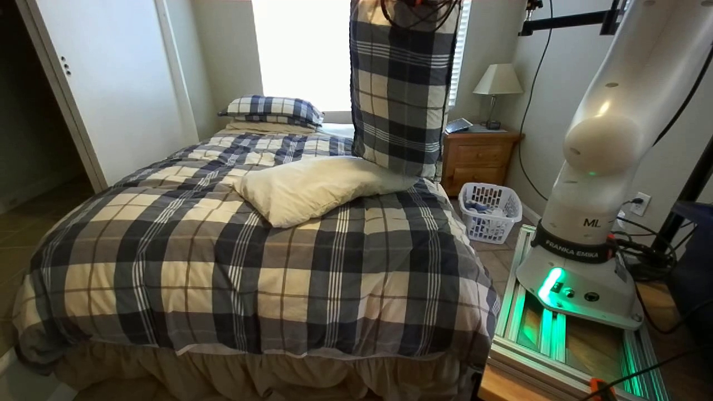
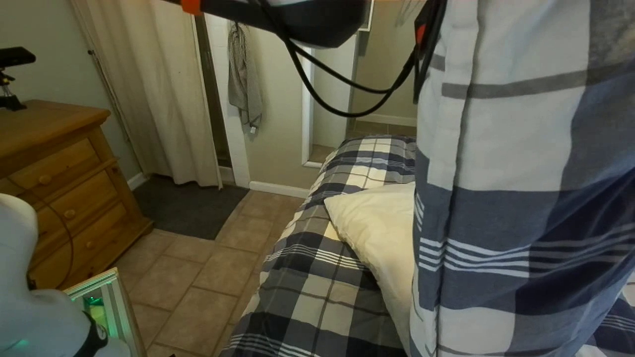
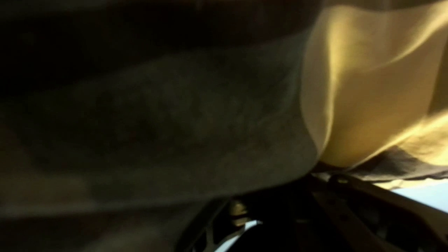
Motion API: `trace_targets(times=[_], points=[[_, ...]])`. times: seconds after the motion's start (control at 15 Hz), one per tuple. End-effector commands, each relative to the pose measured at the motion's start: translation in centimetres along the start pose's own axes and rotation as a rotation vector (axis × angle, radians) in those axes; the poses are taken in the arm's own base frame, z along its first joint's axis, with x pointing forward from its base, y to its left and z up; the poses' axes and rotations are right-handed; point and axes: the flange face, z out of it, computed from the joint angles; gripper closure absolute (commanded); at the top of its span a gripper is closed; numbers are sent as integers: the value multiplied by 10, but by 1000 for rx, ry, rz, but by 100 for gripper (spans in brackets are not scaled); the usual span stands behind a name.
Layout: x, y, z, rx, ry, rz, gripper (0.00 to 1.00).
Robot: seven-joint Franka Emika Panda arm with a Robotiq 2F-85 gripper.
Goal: Push the white pillow backwards, then put the checked pillow on the white pillow
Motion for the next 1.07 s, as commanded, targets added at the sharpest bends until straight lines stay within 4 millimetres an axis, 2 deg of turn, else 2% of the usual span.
trace_targets(times=[0.0,0.4,0.6,1.0], points=[[-7,-17,8,45,18,27,100],[-39,-45,21,81,19,45,100],[-51,-68,18,102,20,62,100],[-92,-108,9,151,17,106,100]])
